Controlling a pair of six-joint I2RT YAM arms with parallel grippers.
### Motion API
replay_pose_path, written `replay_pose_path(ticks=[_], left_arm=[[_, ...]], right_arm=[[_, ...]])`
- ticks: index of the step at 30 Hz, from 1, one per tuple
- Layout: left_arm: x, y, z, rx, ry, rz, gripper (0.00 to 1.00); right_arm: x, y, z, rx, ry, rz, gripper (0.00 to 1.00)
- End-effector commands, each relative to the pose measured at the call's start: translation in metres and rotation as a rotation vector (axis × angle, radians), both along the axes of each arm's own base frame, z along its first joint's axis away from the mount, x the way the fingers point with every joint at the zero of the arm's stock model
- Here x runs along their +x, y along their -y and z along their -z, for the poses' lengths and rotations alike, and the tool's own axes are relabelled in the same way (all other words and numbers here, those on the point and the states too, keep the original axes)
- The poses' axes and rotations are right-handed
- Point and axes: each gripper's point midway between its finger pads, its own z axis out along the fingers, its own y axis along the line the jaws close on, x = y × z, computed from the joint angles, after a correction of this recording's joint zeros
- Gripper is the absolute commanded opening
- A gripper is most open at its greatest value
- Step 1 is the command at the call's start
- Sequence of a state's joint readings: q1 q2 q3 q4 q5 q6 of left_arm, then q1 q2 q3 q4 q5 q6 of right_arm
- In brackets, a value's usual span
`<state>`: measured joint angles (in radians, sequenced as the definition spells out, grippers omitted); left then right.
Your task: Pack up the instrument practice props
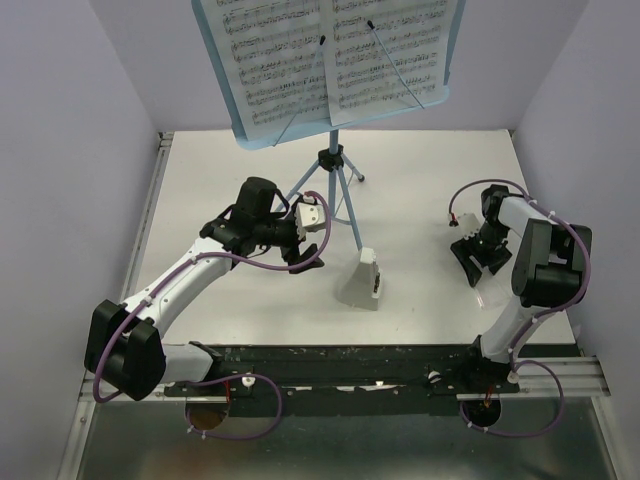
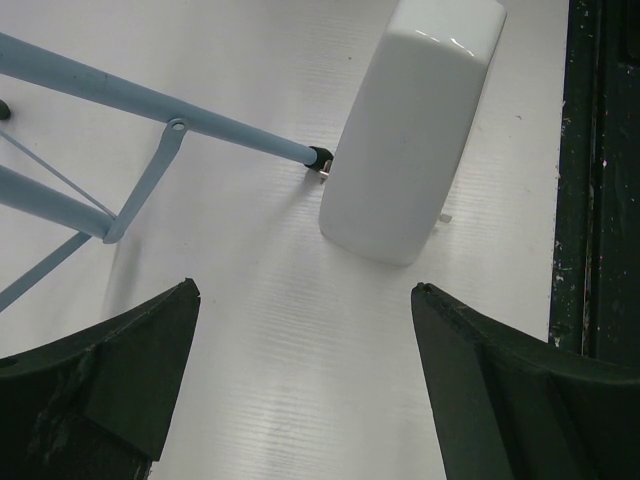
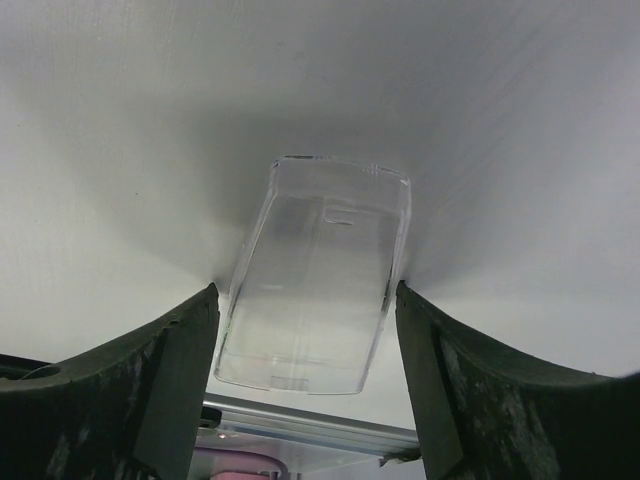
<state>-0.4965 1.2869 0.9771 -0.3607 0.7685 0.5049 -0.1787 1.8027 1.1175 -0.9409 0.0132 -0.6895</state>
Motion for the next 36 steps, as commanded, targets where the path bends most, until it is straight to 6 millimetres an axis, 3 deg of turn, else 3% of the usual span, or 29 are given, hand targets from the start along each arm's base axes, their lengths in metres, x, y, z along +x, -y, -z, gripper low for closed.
replay_pose_path(ticks=[1, 4, 10, 15, 22, 26, 32, 36], left_arm=[[-0.001, -0.002, 0.001, -0.002, -0.007, 0.003, 0.96], [-0.003, -0.002, 0.001, -0.001, -0.011, 0.007, 0.96], [-0.005, 0.000, 0.000, -0.009, -0.009, 0.018, 0.96], [-0.006, 0.000, -0.001, -0.017, -0.013, 0.017, 0.96], [-0.011, -0.002, -0.001, -0.007, -0.007, 0.023, 0.96], [-0.009, -0.005, -0.003, 0.002, 0.016, 0.017, 0.96], [-0.006, 0.001, -0.017, -0.036, 0.026, 0.017, 0.95], [0.001, 0.006, -0.031, -0.066, 0.039, 0.014, 0.94]], right_arm=[[-0.003, 0.003, 0.001, -0.005, -0.040, 0.008, 0.81], [-0.003, 0.003, 0.001, -0.008, -0.039, 0.011, 0.80], [-0.003, 0.003, 0.001, -0.020, -0.032, 0.003, 0.69], [-0.001, -0.001, 0.002, -0.026, -0.042, -0.036, 0.70], [0.000, -0.002, -0.001, -0.012, -0.031, -0.053, 0.44], [0.005, -0.019, -0.027, 0.087, 0.039, -0.036, 0.28], [0.018, -0.065, -0.100, 0.323, 0.252, -0.064, 0.00], [0.018, -0.101, -0.147, 0.497, 0.442, -0.108, 0.00]])
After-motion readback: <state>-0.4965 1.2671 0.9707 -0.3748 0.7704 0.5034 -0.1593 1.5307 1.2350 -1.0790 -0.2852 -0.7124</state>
